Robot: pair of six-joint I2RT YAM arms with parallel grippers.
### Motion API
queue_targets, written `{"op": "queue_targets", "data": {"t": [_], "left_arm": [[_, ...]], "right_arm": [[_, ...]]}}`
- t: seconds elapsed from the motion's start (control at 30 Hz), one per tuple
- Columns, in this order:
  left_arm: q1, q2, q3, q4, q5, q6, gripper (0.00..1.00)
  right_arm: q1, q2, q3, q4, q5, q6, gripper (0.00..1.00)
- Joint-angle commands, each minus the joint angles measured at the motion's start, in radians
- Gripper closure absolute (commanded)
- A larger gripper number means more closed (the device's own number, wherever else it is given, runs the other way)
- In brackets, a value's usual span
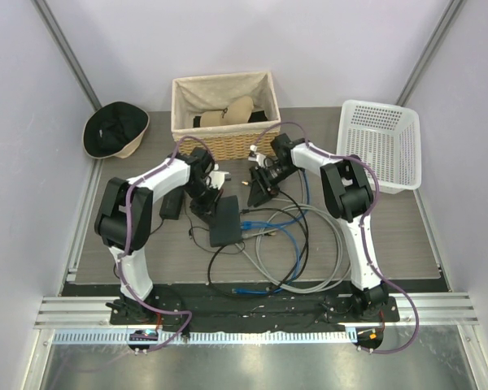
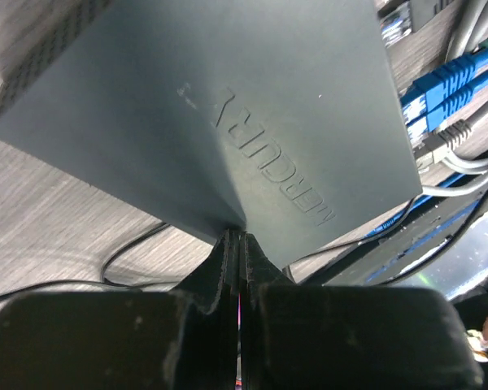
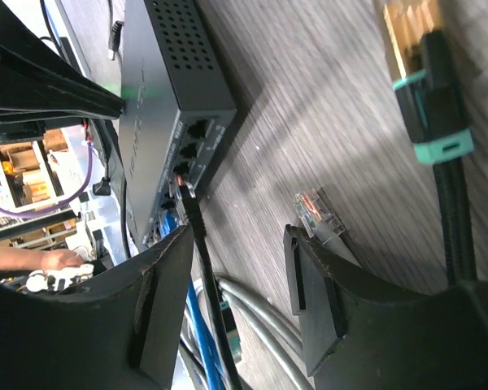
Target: Pull the plug from the switch port
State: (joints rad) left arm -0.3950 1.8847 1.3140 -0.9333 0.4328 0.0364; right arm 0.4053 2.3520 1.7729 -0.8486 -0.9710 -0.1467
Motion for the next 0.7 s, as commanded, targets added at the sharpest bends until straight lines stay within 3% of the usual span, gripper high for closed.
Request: {"op": "queue_targets", "data": {"t": [0.0,0.67], "left_arm": [[-0.007,0.045,-0.054,0.028,-0.075,0.008,1.0],[-0.01,0.094,-0.179,0.182,-0.164,0.008,1.0]], "right_arm": [[0.023,0.023,0.011,0.045,0.023,0.019,0.43],[0.069,0.047,0.057,0.023,-0.041,0.0,0.5]]}}
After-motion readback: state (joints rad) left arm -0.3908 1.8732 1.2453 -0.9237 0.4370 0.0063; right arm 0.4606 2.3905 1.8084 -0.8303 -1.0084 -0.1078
